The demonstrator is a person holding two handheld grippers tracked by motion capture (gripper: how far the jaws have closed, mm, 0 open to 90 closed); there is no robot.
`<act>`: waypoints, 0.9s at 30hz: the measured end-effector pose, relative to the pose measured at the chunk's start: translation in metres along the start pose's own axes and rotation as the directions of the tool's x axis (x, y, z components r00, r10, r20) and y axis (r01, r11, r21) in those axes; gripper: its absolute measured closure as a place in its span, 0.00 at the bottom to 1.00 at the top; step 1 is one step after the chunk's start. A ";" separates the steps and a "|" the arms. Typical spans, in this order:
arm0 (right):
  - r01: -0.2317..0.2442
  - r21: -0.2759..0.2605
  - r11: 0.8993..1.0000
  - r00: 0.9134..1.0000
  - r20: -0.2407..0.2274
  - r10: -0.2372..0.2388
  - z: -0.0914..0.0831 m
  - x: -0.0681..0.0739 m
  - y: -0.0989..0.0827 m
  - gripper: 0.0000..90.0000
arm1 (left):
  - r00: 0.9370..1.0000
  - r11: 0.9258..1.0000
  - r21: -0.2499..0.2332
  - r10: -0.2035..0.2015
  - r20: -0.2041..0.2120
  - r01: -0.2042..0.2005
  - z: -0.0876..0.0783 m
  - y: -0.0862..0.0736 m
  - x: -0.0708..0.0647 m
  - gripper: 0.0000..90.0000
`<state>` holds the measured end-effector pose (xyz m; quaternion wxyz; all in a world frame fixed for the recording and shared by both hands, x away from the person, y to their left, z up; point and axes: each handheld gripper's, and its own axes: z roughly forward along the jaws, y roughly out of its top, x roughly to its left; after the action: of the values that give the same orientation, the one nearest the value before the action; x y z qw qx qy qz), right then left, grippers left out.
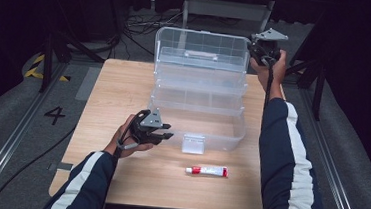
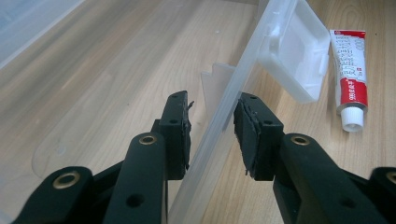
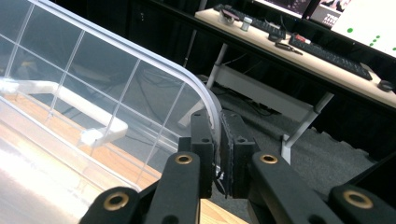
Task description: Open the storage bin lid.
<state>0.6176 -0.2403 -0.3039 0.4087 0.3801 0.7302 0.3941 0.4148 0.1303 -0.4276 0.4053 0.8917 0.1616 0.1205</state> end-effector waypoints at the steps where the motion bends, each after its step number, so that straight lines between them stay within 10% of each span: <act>1: 0.000 0.005 1.000 1.000 -0.001 0.000 0.002 0.000 0.000 0.95 | 1.000 1.000 -0.001 -0.001 0.001 0.001 0.000 0.000 0.000 0.73; 27: -0.045 0.131 0.990 0.998 -0.027 0.049 0.045 -0.008 -0.004 0.94 | 1.000 1.000 0.014 -0.007 -0.011 0.007 0.000 0.000 -0.002 0.73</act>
<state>0.6600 -0.2366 -0.3211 0.3624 0.4170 0.7513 0.3611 0.4130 0.1293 -0.4281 0.3987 0.8932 0.1676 0.1227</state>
